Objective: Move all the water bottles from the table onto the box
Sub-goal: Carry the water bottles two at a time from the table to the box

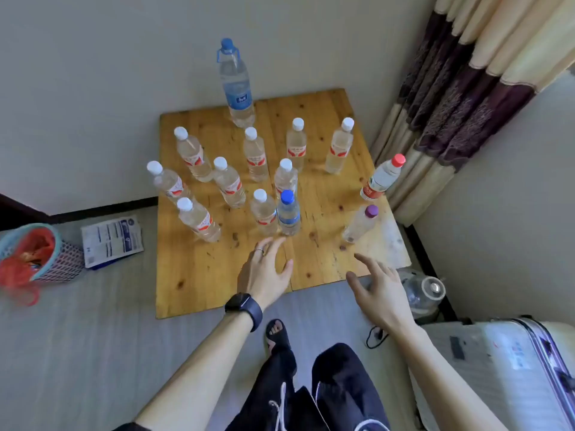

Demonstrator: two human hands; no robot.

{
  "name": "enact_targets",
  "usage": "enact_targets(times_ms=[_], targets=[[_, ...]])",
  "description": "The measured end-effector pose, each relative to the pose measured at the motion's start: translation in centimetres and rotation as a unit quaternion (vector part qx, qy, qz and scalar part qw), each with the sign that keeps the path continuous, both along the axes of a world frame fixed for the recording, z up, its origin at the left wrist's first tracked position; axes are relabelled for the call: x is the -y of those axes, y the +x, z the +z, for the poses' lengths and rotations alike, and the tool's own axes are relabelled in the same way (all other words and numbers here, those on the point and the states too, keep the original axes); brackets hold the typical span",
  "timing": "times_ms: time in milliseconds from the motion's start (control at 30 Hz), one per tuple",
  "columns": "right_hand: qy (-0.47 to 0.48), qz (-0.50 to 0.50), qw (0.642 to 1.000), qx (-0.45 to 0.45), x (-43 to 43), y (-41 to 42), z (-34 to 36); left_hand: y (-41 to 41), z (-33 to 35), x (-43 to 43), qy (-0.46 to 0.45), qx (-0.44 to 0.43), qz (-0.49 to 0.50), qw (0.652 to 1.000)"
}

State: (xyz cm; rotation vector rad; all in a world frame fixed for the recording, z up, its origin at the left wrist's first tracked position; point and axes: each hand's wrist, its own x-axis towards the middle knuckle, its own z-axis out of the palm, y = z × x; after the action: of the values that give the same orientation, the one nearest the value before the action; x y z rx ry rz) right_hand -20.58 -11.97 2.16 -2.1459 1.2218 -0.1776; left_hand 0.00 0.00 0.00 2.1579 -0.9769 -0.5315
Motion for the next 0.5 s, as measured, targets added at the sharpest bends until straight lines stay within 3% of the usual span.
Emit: enact_targets(times_ms=[67,267,500], targets=[[0.028,-0.053,0.998,0.018,2.0,1.6,-0.2,1.6,-0.1,2.5,-0.03,0.002,0.02,0.999],[0.073,-0.18,0.98,0.037,8.5,4.7,-2.4,5.2,-0.4,9.3,0.019,0.044,0.033,0.998],[0.134,-0.125,0.982,-0.055,14.8,4.9,-6.4,6.1,-1.5,13.8,0.139,-0.039,0.064,0.987]])
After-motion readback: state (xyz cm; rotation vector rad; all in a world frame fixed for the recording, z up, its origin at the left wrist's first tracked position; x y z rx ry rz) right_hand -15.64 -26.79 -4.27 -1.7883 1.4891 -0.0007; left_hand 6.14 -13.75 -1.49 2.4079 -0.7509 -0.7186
